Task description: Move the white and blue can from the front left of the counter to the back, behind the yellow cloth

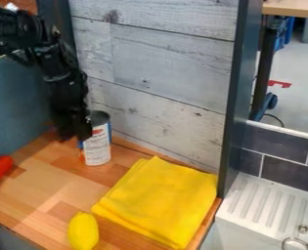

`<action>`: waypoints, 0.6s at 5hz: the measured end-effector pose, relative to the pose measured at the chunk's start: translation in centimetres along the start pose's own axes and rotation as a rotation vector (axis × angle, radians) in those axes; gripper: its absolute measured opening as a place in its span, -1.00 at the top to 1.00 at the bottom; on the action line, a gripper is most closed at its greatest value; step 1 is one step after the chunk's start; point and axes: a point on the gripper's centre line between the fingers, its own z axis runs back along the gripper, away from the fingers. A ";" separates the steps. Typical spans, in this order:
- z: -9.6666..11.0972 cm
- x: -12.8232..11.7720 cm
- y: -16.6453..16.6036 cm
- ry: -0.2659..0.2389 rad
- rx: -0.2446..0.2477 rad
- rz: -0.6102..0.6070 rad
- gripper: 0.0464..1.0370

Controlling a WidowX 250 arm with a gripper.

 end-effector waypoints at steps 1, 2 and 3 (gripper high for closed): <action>0.3 -0.8 0.1 0.033 0.030 0.018 -0.93; 3.2 -3.4 -0.6 0.075 0.110 0.052 -0.93; 5.6 -7.4 -2.8 0.119 0.155 0.098 -0.93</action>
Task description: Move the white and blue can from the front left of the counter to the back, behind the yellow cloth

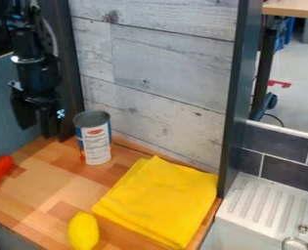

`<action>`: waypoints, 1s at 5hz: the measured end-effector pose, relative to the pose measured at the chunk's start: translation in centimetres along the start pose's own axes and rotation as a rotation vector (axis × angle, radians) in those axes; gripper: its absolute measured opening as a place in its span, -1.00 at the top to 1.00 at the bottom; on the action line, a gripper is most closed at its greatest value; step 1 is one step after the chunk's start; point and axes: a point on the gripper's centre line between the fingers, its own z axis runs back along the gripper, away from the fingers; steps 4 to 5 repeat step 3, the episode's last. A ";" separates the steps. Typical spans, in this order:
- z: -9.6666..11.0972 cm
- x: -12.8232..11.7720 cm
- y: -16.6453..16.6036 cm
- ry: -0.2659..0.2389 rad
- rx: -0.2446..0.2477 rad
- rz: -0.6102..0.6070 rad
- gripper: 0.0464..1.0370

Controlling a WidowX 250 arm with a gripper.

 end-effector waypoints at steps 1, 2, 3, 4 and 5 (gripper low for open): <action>1.3 -3.6 -1.7 0.024 0.005 0.029 -0.93; 2.2 -7.3 -2.0 0.041 0.011 0.091 -0.93; 2.0 -9.3 -2.5 -0.002 0.005 0.074 -0.93; 2.0 -9.3 -2.5 -0.002 0.005 0.074 -0.93; 2.0 -9.3 -2.5 -0.002 0.005 0.074 -0.93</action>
